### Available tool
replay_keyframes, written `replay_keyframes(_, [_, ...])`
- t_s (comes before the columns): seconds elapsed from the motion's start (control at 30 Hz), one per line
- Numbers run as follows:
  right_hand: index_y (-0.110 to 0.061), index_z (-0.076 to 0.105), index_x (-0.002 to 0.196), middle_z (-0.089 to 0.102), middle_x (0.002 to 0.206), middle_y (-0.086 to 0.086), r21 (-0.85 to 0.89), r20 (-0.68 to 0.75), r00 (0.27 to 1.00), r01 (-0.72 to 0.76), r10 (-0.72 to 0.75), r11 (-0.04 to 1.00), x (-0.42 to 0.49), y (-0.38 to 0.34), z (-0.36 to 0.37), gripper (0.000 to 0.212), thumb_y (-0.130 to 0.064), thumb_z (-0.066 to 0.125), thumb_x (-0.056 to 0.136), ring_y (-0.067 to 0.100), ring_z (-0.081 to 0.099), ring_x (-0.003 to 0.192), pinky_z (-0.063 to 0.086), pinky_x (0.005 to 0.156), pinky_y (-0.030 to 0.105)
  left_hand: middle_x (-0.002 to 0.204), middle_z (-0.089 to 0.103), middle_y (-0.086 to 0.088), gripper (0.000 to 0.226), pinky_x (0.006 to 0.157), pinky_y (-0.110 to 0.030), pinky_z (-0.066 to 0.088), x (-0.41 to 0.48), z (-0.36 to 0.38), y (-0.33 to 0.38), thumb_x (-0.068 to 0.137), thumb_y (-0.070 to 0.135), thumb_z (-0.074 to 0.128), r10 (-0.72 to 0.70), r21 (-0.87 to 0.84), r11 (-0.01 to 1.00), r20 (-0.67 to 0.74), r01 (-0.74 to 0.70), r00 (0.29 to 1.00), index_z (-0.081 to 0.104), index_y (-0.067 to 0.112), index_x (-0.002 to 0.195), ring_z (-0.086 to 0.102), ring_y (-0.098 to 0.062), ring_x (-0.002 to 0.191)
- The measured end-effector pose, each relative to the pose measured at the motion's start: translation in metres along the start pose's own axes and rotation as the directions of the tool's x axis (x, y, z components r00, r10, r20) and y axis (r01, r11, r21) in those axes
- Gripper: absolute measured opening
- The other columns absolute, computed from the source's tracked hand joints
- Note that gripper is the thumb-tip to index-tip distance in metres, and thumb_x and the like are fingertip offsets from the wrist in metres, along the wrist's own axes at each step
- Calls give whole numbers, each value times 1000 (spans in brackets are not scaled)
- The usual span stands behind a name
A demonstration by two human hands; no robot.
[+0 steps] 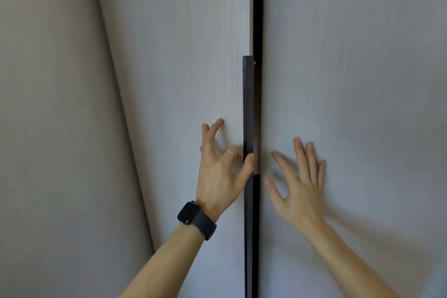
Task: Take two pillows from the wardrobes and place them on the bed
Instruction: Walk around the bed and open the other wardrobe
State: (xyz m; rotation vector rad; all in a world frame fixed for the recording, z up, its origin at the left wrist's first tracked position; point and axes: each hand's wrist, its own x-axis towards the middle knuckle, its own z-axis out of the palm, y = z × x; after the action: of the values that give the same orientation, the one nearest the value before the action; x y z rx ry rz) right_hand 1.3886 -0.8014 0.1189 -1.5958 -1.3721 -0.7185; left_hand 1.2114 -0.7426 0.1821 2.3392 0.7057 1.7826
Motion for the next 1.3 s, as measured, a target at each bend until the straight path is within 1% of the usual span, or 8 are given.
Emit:
replay_keyframes(0.17, [-42,38,148,37,155,-21,619,297,952,-135,-72,774,-83,-81,13,52,-54,41,98,8,36,144,38,113,34,155,32,-4,21,106,-7,31,-25,-67,4,91,35,66,50,16,999,50,-50,998,68,15,83,25,-23,150])
replay_keyframes(0.33, [-49,32,143,54,117,-34,786,306,939,-158,-154,598,-97,-159,24,43,-55,30,100,-5,56,103,44,86,21,148,44,-5,21,104,-28,45,-51,-130,12,94,30,61,39,68,997,23,-41,999,63,11,84,45,-8,137])
replay_keyframes(0.43, [-26,28,154,43,151,-16,877,247,918,-76,-311,474,-103,-197,22,62,-56,31,99,11,44,139,37,110,30,135,57,0,23,91,-36,53,-72,-167,13,96,30,57,-31,99,994,-50,36,998,64,10,88,62,-15,118])
replay_keyframes(0.53, [-17,24,157,29,162,-1,835,340,875,-113,-344,539,-118,-219,40,81,-67,36,94,21,28,149,31,118,41,112,68,7,26,76,-41,58,-92,-200,9,97,36,54,-163,96,979,-142,178,976,62,13,104,70,-14,93])
replay_keyframes(0.67, [-36,8,157,11,165,-12,785,283,870,31,-403,618,-123,-248,50,89,-69,54,88,4,14,151,20,115,15,104,71,11,30,69,-21,56,-106,-235,8,94,39,52,-231,119,956,-258,268,938,45,32,123,73,-13,81])
replay_keyframes(0.77, [-42,2,156,10,167,-4,796,247,851,95,-464,597,-115,-270,55,96,-70,59,84,13,16,151,30,115,31,102,71,4,42,66,-22,56,-109,-255,8,92,42,54,-243,212,922,-338,325,909,46,29,130,72,-15,77])
replay_keyframes(1.07, [-40,5,156,9,167,-2,781,278,815,117,-509,614,-113,-310,70,98,-78,54,81,20,18,152,35,117,39,113,54,14,58,82,-10,41,-114,-285,-2,90,48,63,-194,643,617,-434,453,880,48,26,141,61,-8,102])
replay_keyframes(1.3, [-43,6,156,5,167,-5,806,318,795,61,-517,589,-117,-311,68,92,-71,56,84,18,16,152,30,116,36,122,59,3,65,86,-5,39,-128,-286,4,91,33,67,-245,622,611,-441,490,864,41,24,150,59,-8,106])
